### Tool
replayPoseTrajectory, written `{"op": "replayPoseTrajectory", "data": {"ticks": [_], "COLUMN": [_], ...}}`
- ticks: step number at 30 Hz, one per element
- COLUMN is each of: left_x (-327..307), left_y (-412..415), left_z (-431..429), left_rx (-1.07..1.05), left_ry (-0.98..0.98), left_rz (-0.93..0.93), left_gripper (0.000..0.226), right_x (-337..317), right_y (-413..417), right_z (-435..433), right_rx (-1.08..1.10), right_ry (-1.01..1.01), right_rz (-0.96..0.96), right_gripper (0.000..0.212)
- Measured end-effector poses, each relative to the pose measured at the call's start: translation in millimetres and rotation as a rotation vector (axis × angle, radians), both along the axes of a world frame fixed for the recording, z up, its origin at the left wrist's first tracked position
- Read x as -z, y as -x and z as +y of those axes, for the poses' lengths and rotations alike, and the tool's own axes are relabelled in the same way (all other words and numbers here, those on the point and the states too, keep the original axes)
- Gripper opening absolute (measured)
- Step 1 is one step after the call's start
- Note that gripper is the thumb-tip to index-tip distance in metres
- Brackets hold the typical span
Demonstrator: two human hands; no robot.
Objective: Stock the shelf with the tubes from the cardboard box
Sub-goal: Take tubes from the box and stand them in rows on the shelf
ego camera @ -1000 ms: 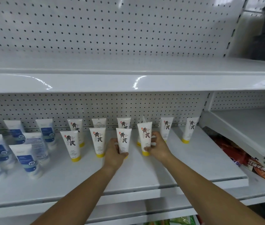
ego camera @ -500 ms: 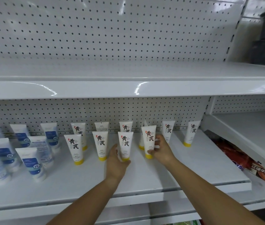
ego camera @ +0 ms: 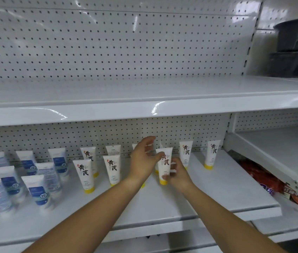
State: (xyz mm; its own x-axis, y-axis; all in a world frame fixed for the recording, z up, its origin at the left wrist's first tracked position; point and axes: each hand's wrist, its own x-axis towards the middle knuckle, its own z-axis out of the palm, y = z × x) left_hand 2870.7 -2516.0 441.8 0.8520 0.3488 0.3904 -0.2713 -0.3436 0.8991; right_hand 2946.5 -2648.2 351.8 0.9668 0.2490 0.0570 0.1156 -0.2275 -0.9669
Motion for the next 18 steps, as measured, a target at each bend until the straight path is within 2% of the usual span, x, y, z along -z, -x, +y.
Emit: {"op": "replayPoseTrajectory", "data": {"ticks": [4,11,18], "left_x": [6,18,20], "left_y": [-21,-37,-42], "left_z": [-9,-8,-1], "left_rx": [-0.005,-0.051,-0.058], "left_ry": [-0.032,-0.05,-0.184], "left_rz": [0.027,0.1,0.088], "left_gripper": [0.051,0.03,0.028], "right_x": [-1,1,4], "right_y": [-3,-10,-9], "right_z": [-1,-2,5], "right_rx": [0.005,0.008,-0.012], "right_ry": [-0.027,-0.036,-0.003], "right_rz": [-0.01,-0.005,-0.021], "right_gripper": [0.057,0.064,0.059]}}
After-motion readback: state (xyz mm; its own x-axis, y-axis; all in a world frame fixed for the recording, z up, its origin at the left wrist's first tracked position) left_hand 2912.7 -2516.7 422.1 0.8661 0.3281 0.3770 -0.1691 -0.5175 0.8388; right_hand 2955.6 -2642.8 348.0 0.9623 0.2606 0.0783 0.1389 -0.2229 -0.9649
